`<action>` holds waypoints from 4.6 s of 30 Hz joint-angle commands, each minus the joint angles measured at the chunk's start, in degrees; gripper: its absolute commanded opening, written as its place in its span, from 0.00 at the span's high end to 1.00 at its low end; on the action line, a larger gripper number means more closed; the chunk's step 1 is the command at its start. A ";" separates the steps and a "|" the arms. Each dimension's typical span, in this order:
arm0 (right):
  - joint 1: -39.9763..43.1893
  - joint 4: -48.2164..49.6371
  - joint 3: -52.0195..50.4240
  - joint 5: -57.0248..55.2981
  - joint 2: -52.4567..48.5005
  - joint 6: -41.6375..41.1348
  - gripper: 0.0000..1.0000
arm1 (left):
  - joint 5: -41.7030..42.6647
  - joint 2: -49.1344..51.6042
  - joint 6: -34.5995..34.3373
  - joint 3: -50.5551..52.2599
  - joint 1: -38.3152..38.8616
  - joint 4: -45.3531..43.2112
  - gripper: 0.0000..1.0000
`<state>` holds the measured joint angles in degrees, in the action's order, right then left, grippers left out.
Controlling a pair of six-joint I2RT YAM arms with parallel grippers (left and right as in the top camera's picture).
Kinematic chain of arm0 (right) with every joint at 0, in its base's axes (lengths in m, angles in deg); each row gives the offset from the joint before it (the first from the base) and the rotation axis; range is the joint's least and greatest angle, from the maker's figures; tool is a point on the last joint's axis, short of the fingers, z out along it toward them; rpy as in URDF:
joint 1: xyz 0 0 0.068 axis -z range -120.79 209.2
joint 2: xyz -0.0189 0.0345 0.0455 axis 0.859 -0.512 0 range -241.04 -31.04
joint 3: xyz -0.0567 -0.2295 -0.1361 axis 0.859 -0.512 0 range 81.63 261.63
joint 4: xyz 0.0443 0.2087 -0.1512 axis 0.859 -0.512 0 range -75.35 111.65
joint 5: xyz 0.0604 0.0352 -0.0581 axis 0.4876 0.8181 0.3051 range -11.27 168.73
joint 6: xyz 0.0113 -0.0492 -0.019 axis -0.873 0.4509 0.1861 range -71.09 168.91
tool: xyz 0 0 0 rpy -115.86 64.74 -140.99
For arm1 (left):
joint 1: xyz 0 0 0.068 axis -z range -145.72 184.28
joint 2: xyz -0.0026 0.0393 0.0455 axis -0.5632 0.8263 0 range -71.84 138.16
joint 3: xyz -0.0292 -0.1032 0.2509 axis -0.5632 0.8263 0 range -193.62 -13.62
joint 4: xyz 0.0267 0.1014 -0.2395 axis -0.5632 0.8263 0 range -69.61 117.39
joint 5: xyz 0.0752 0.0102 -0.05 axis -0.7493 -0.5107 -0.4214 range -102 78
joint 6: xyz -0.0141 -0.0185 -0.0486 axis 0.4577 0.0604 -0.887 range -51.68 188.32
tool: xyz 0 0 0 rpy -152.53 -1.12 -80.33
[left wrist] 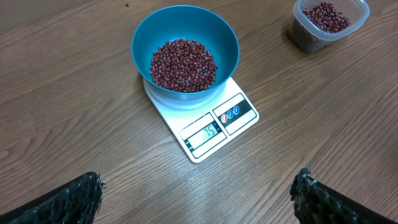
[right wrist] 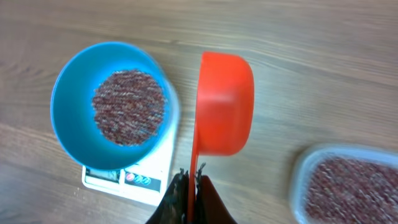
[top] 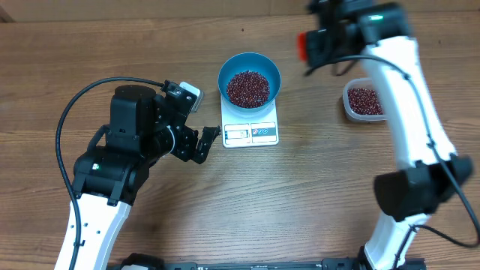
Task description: Scoop item into bowl and weigh 150g on scale
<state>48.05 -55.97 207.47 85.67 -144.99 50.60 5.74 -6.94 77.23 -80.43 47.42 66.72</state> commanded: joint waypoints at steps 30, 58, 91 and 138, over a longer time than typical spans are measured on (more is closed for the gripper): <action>22.93 14.91 -33.83 -2.99 2.69 12.28 0.96 | -0.22 -0.39 -1.03 -1.05 0.37 -0.02 0.00; 39.54 10.84 -37.51 40.79 -4.31 18.38 0.96 | -0.24 -0.39 -1.03 -1.05 0.37 -0.02 0.00; 49.44 3.91 -37.51 62.66 -5.66 24.30 0.96 | -0.22 -0.39 -1.03 -1.05 0.37 -0.02 0.00; -0.31 6.38 -4.17 22.05 -5.62 -3.50 0.96 | -0.22 -0.39 -1.03 -1.05 0.37 -0.02 0.00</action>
<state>50.84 -49.53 198.88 123.57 -150.61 50.76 5.72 -6.96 77.21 -80.43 47.42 66.72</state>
